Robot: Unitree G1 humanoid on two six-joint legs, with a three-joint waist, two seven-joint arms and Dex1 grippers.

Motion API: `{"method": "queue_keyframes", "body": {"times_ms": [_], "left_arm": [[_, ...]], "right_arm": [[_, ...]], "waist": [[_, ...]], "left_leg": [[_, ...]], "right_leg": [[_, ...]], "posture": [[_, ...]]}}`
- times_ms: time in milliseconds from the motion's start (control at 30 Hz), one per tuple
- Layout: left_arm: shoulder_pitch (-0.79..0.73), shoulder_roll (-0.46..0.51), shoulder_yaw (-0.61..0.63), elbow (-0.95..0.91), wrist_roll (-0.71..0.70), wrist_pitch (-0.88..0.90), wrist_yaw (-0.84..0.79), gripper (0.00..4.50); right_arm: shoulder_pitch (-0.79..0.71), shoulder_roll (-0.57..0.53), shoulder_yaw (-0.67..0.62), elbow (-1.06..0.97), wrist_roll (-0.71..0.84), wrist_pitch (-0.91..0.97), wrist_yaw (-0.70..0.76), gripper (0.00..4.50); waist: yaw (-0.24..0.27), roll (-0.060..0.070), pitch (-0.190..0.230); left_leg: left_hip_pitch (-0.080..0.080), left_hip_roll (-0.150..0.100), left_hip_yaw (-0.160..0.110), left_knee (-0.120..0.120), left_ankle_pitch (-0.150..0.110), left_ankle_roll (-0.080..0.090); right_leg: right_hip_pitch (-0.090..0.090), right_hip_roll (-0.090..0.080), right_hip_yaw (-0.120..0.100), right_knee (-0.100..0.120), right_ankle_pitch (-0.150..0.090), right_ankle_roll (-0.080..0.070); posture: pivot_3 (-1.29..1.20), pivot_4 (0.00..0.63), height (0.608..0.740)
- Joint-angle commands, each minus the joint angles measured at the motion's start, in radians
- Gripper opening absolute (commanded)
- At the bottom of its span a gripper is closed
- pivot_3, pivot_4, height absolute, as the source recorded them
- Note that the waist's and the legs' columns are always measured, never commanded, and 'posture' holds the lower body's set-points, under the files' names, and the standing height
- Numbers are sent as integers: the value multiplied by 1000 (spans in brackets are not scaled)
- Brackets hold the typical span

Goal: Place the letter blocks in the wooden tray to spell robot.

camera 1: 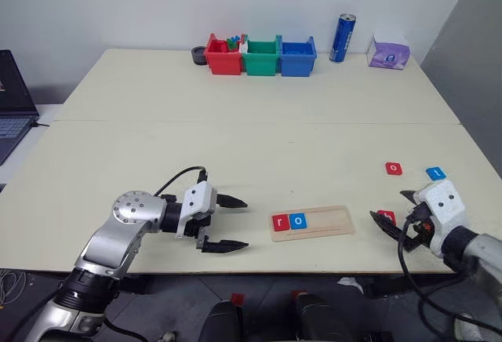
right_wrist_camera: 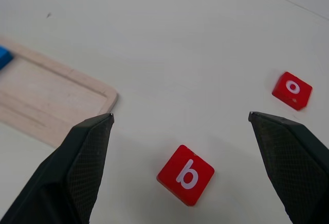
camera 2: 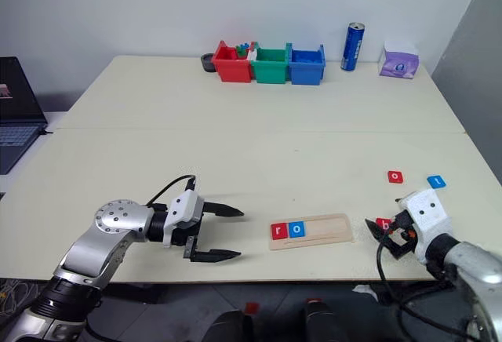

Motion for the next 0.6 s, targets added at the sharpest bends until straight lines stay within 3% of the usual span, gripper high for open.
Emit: {"method": "queue_keyframes", "body": {"times_ms": [33,233,500,600], "left_arm": [[-19,-2,-7,-42,-3,4,3,4500],[-25,-7,-14,-33,0,-3,3,4500],[-20,-6,-15,-31,9,-14,5,4500],[-19,-6,-16,-42,9,-7,9,4500]], "right_arm": [[-54,-107,50,166,-28,-175,177,4463],[-152,-226,184,411,-83,-315,353,4463],[-267,-252,279,566,-120,-365,451,4463],[-296,-254,305,599,-126,-361,481,3866]], "waist": [[-1,0,0],[1,-2,2],[2,-2,2],[2,-2,2]], "left_leg": [[0,0,0,0,0,0],[0,0,0,0,0,0],[0,1,0,0,0,0],[0,1,0,1,0,0]], "right_leg": [[0,0,0,0,0,0],[0,0,0,0,0,0],[0,0,0,0,0,0],[0,0,0,0,0,0]], "posture": [[0,150,740],[0,150,740],[0,150,740],[0,150,740]]}}
